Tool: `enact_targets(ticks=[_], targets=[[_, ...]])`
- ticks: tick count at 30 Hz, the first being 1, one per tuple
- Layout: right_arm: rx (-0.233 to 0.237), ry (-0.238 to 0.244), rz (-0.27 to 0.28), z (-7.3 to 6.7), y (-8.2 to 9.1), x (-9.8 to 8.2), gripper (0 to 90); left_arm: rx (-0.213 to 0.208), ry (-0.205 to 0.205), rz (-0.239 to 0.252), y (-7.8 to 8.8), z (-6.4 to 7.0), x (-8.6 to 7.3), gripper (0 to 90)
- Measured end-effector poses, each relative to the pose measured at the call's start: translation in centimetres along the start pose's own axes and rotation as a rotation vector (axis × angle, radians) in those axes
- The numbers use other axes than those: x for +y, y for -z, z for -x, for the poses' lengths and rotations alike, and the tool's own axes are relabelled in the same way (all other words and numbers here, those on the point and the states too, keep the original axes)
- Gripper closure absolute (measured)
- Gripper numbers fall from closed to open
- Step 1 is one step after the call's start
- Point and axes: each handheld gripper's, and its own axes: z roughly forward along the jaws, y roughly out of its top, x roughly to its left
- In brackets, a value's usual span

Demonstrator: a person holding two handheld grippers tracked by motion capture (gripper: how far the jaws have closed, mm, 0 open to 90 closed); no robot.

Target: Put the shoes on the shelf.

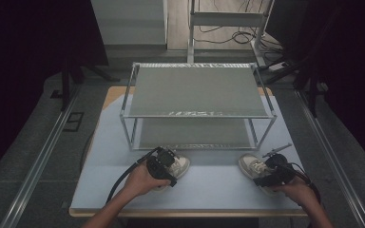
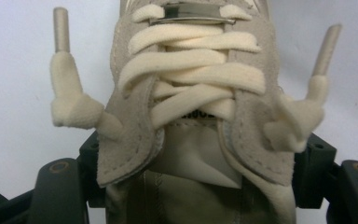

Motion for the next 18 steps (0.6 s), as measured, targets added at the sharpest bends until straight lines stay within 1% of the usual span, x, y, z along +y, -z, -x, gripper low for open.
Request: enact_targets(ticks=[1,2,4,5,8,9,10,11,12,18], targets=[[0.001,-0.004,0.006,-0.1,0.1,0.0,27.7,-0.005,0.02,0.028,0.0,0.1,-0.1,26.1],[-0.001,-0.004,0.014,-0.2,0.2,0.2,27.8,-0.002,0.013,0.037,0.0,-0.1,-0.2,26.4],[-0.005,0.0,0.025,-0.6,0.3,0.4,27.8,0.005,0.018,0.056,0.3,-0.3,-0.3,26.8],[0.0,0.002,0.03,-0.8,0.4,0.6,27.9,0.005,0.018,0.056,0.3,-0.3,-0.3,26.9],[0.013,0.003,0.041,-1.4,0.5,1.2,27.9,0.0,0.036,0.085,1.1,-0.9,-0.4,26.9],[0.016,0.005,0.043,-1.7,0.5,1.4,27.9,0.0,0.036,0.085,1.1,-0.9,-0.4,26.9],[0.017,0.005,0.049,-2.1,0.5,1.8,27.9,0.011,0.055,0.108,1.4,-1.0,-0.3,26.9],[0.017,0.003,0.054,-2.4,0.4,2.1,27.9,0.012,0.065,0.118,1.5,-1.1,-0.2,26.8],[0.019,-0.007,0.059,-2.8,0.4,2.5,27.9,0.012,0.068,0.125,1.6,-1.1,-0.1,26.8],[0.024,-0.014,0.084,-4.8,-0.4,4.9,27.9,-0.007,0.084,0.143,1.7,-1.2,0.9,26.7]])
